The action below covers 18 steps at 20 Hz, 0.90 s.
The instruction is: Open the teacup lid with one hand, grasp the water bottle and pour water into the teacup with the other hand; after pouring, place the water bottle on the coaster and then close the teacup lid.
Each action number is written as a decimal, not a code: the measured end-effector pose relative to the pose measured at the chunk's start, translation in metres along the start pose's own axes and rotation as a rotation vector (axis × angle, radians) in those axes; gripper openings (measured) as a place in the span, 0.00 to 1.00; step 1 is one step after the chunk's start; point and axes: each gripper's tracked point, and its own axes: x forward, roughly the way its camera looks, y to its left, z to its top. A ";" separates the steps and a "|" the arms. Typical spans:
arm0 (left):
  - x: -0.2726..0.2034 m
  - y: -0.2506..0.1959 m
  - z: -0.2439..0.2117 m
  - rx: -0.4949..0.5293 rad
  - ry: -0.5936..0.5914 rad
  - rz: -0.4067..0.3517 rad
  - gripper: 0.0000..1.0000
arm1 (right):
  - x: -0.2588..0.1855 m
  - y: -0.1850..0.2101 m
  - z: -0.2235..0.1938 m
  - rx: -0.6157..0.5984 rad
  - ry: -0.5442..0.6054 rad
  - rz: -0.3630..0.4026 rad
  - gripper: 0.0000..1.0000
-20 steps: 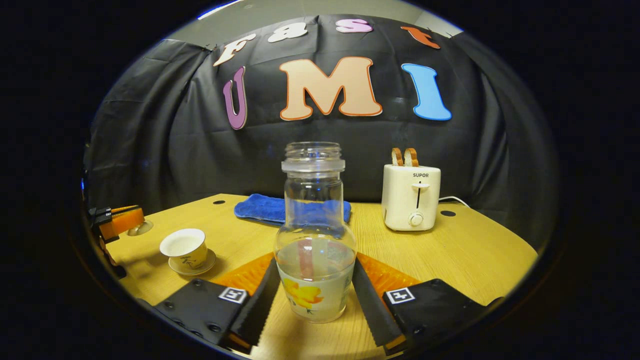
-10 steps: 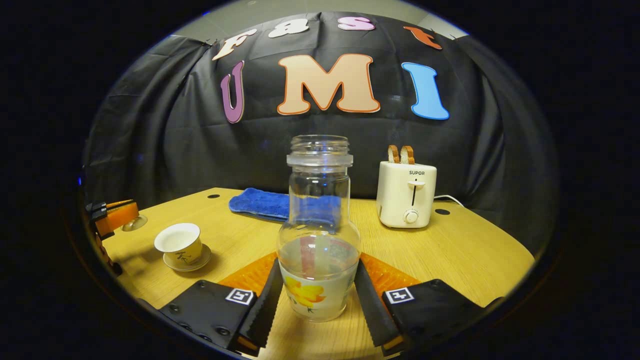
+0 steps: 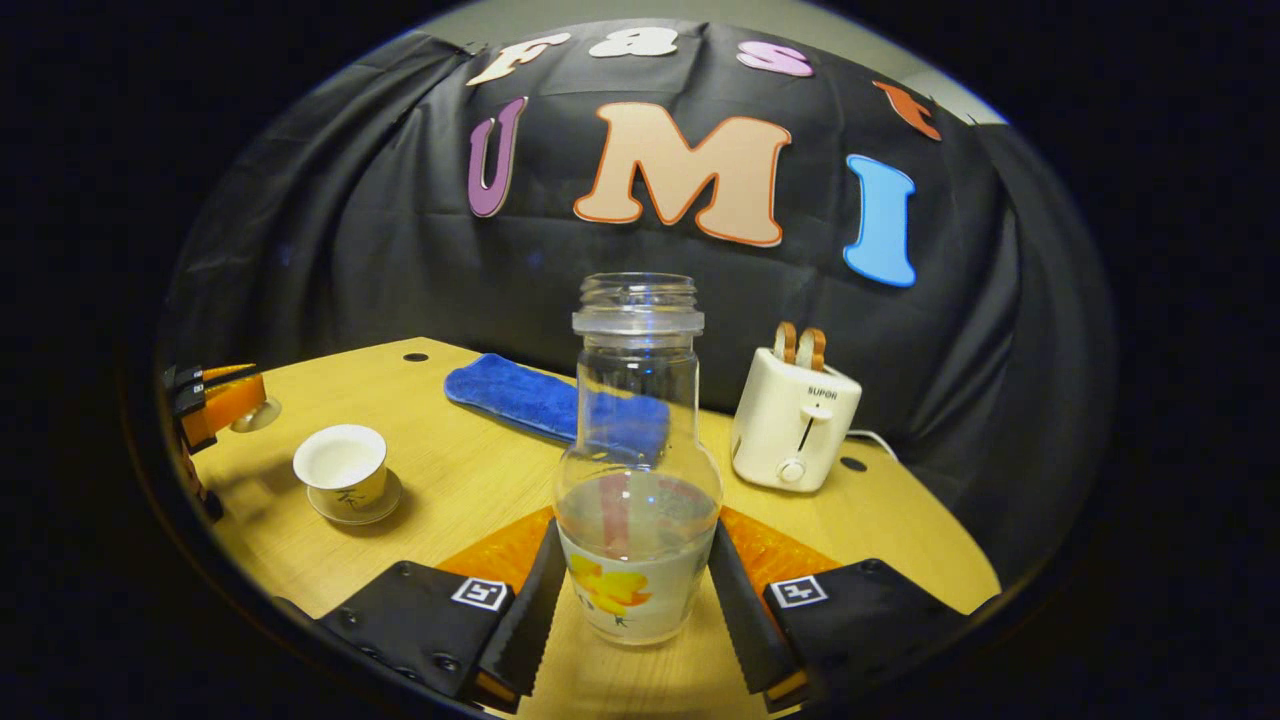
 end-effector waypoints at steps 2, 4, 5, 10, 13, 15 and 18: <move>-0.001 0.000 0.000 -0.001 0.000 0.000 0.29 | 0.002 0.000 0.016 -0.088 -0.026 -0.025 0.79; -0.001 0.000 0.000 -0.001 -0.001 0.001 0.28 | 0.004 0.002 0.033 -0.187 -0.060 -0.058 0.79; 0.000 0.002 0.000 -0.001 -0.002 0.006 0.28 | 0.005 0.006 0.037 -0.233 -0.068 -0.070 0.79; -0.001 0.001 0.000 -0.002 -0.001 0.006 0.29 | 0.014 0.043 0.029 -0.541 -0.060 -0.072 0.79; 0.000 0.001 0.001 -0.002 0.001 0.006 0.30 | 0.024 0.064 0.018 -0.672 -0.047 -0.053 0.78; -0.001 0.001 -0.001 -0.002 0.000 0.006 0.29 | 0.032 0.072 0.010 -0.753 -0.038 -0.050 0.79; -0.001 0.001 0.000 -0.002 0.001 0.006 0.28 | 0.038 0.085 0.003 -0.863 -0.053 -0.054 0.78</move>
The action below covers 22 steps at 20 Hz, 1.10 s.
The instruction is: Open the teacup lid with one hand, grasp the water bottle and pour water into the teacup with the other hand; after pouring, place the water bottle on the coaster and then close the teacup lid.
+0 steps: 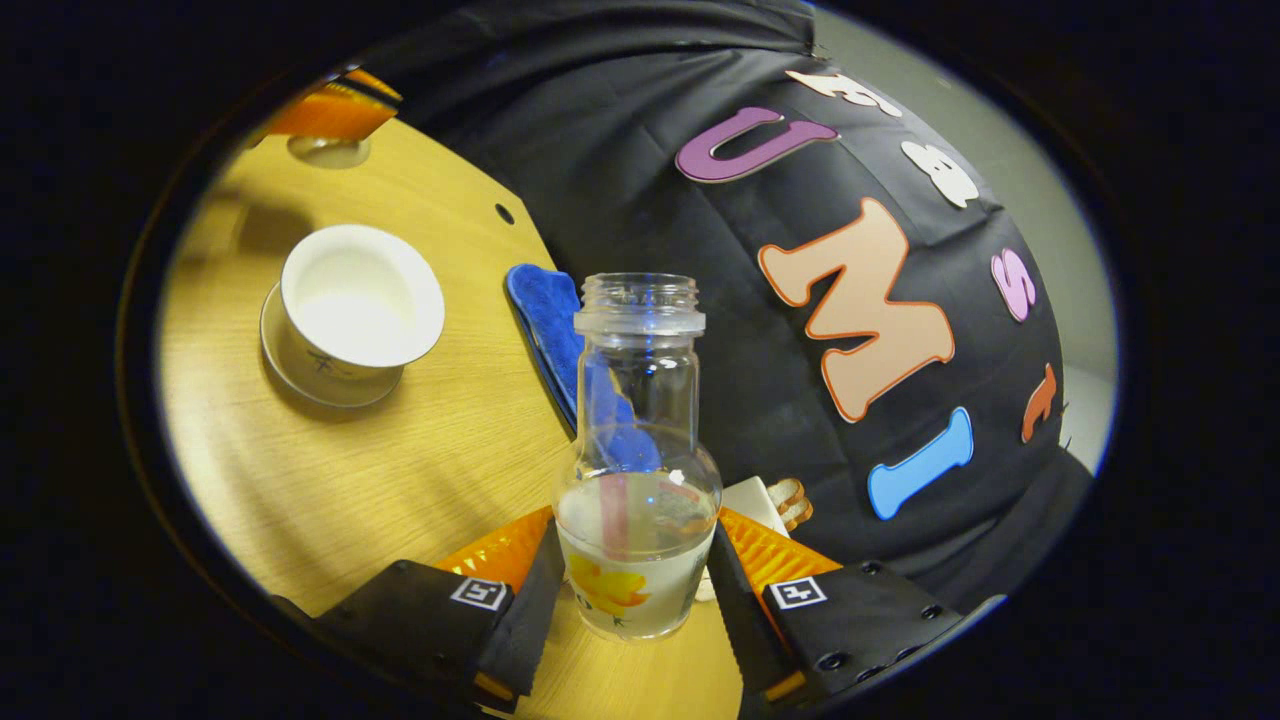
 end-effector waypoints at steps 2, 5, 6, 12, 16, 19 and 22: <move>0.000 0.000 -0.001 0.000 0.000 0.000 0.29 | 0.001 0.005 0.004 -0.082 -0.026 -0.023 0.78; 0.000 -0.001 -0.001 0.000 0.000 -0.001 0.28 | 0.000 0.011 0.010 -0.201 -0.074 -0.056 0.79; 0.000 0.000 0.000 0.000 0.000 -0.001 0.28 | -0.001 0.011 0.013 -0.234 -0.088 -0.061 0.78; 0.000 0.000 -0.001 0.001 0.000 -0.001 0.29 | -0.003 0.006 0.018 -0.385 -0.126 -0.092 0.79; 0.000 0.000 0.000 0.001 0.001 -0.001 0.28 | -0.003 0.004 0.021 -0.469 -0.136 -0.112 0.77; 0.000 0.000 -0.001 0.000 0.001 -0.001 0.29 | -0.003 0.006 0.022 -0.506 -0.144 -0.127 0.78; 0.000 0.000 0.000 0.001 0.001 -0.001 0.28 | -0.007 0.008 0.029 -0.562 -0.172 -0.154 0.78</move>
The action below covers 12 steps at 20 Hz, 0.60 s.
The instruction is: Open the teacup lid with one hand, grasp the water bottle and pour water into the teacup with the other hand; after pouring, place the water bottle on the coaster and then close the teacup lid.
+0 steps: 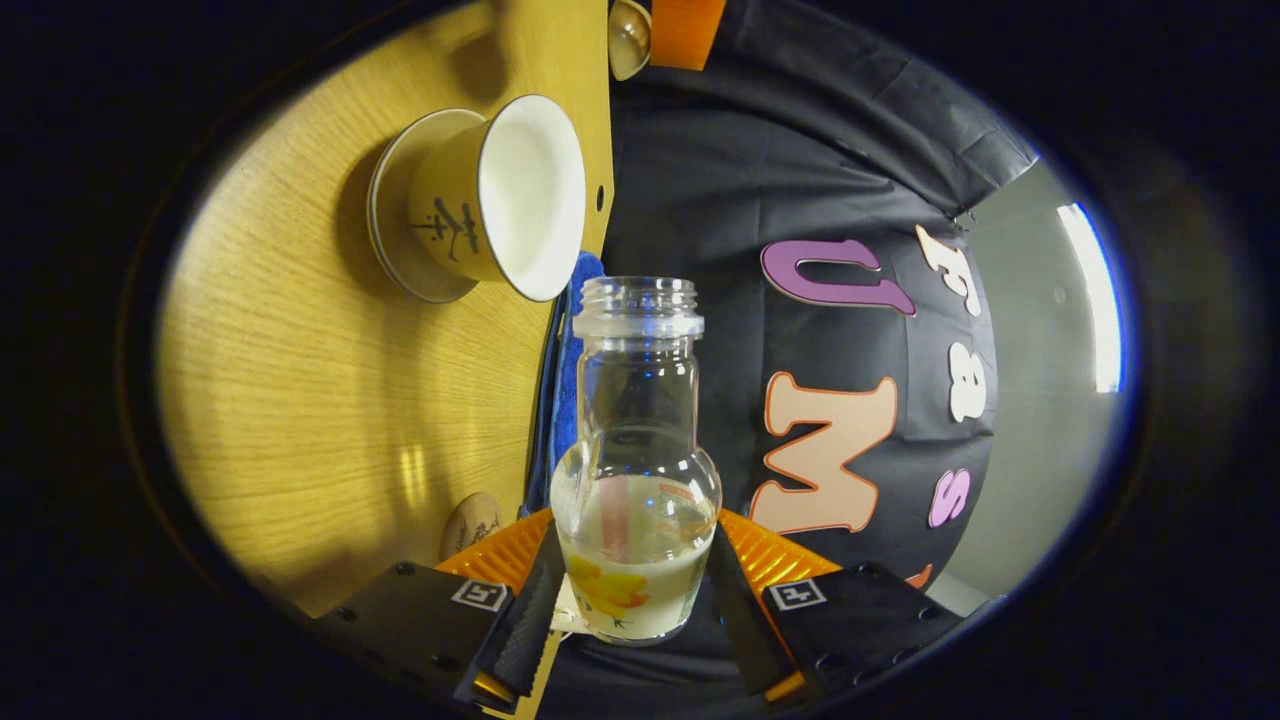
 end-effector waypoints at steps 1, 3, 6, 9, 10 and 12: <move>0.000 0.000 0.000 0.000 0.000 0.000 0.29 | -0.002 0.001 0.001 -0.010 -0.004 -0.007 0.77; 0.000 0.001 0.001 -0.001 0.000 0.000 0.28 | -0.003 -0.001 0.004 -0.030 -0.019 -0.018 0.77; -0.001 0.001 0.000 0.000 0.000 0.000 0.29 | -0.007 -0.008 0.015 -0.102 -0.050 -0.059 0.77; 0.000 0.000 0.000 0.000 0.001 0.000 0.28 | -0.002 -0.012 0.014 -0.123 -0.054 -0.059 0.80; -0.001 0.000 0.000 0.000 0.001 0.000 0.29 | -0.003 -0.015 0.015 -0.134 -0.059 -0.070 0.80; -0.001 0.000 0.000 0.000 0.001 0.000 0.29 | -0.003 -0.020 0.017 -0.151 -0.060 -0.094 0.79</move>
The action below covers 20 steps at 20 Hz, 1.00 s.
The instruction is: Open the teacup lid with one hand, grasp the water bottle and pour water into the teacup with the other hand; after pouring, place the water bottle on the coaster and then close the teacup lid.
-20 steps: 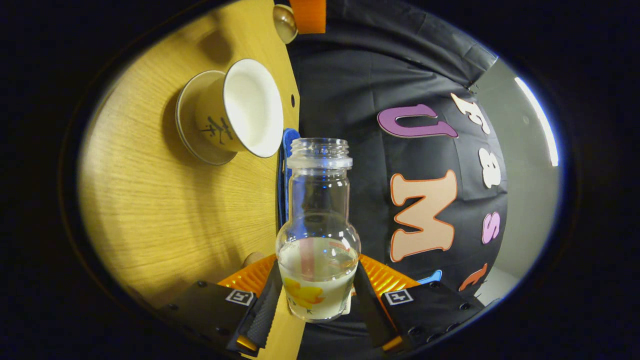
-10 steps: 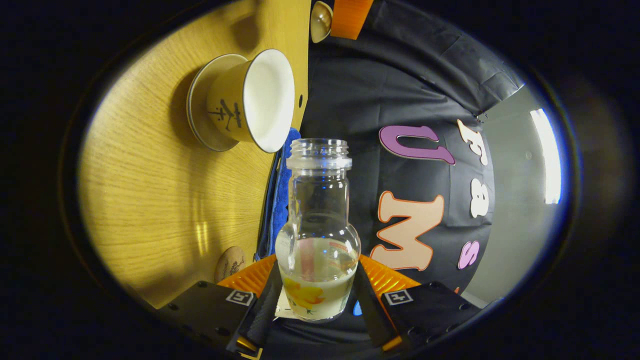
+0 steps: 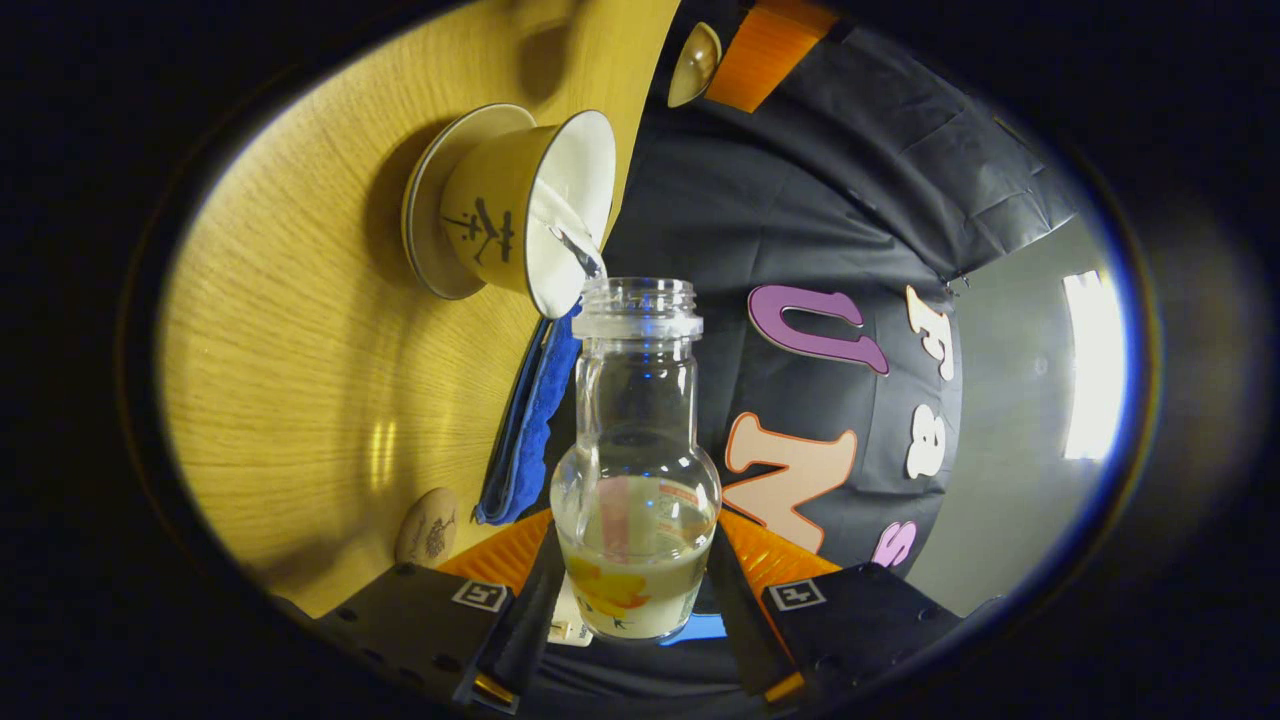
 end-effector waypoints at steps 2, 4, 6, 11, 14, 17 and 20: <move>0.000 0.000 0.001 0.000 0.000 0.000 0.29 | 0.002 -0.008 0.000 -0.030 -0.006 -0.032 0.79; 0.001 0.000 0.000 0.000 0.000 0.000 0.29 | 0.000 -0.014 0.001 -0.057 -0.010 -0.062 0.79; 0.001 0.000 0.001 0.000 -0.001 0.000 0.29 | 0.003 -0.023 -0.003 -0.066 -0.009 -0.086 0.79; 0.001 0.000 0.001 -0.001 -0.001 0.000 0.29 | 0.002 -0.046 0.002 -0.123 -0.031 -0.170 0.78; 0.001 0.000 0.000 -0.001 -0.001 0.000 0.29 | 0.001 -0.054 0.008 -0.161 -0.049 -0.207 0.78; 0.001 0.000 0.001 -0.001 -0.001 0.000 0.29 | 0.001 -0.052 0.011 -0.189 -0.056 -0.214 0.79; 0.001 0.000 0.000 -0.001 -0.001 0.000 0.29 | 0.000 -0.052 0.015 -0.219 -0.073 -0.228 0.78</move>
